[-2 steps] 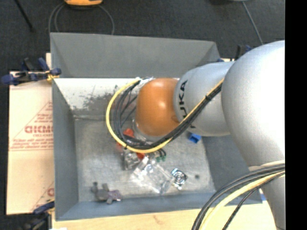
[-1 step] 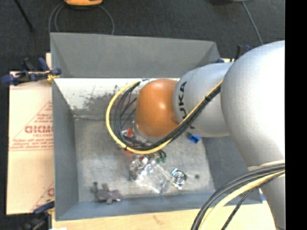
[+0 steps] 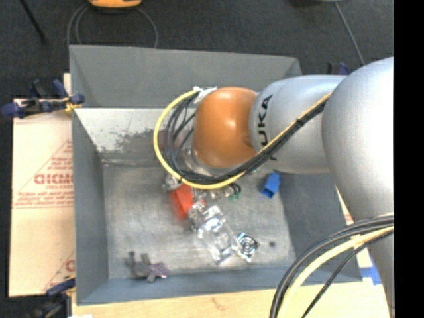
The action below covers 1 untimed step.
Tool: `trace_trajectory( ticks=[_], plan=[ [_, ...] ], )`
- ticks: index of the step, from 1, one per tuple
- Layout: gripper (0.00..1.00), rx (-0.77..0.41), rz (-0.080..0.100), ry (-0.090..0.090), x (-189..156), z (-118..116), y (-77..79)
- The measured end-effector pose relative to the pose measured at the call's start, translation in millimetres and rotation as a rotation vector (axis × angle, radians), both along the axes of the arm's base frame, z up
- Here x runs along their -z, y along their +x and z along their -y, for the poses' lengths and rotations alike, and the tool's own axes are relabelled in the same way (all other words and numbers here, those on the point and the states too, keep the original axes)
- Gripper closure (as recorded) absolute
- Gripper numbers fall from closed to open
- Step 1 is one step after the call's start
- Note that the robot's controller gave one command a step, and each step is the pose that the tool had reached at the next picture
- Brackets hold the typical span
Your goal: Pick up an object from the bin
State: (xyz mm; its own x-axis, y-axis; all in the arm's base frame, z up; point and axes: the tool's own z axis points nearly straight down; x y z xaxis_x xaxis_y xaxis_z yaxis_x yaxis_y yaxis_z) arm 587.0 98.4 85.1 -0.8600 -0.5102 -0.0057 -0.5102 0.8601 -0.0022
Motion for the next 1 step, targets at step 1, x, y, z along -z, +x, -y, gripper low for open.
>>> trace_trajectory(
  ticks=[1],
  plan=[
    [0.00, -0.294, 0.006, 0.001, 9.2, 37.3, 44.0]
  ],
)
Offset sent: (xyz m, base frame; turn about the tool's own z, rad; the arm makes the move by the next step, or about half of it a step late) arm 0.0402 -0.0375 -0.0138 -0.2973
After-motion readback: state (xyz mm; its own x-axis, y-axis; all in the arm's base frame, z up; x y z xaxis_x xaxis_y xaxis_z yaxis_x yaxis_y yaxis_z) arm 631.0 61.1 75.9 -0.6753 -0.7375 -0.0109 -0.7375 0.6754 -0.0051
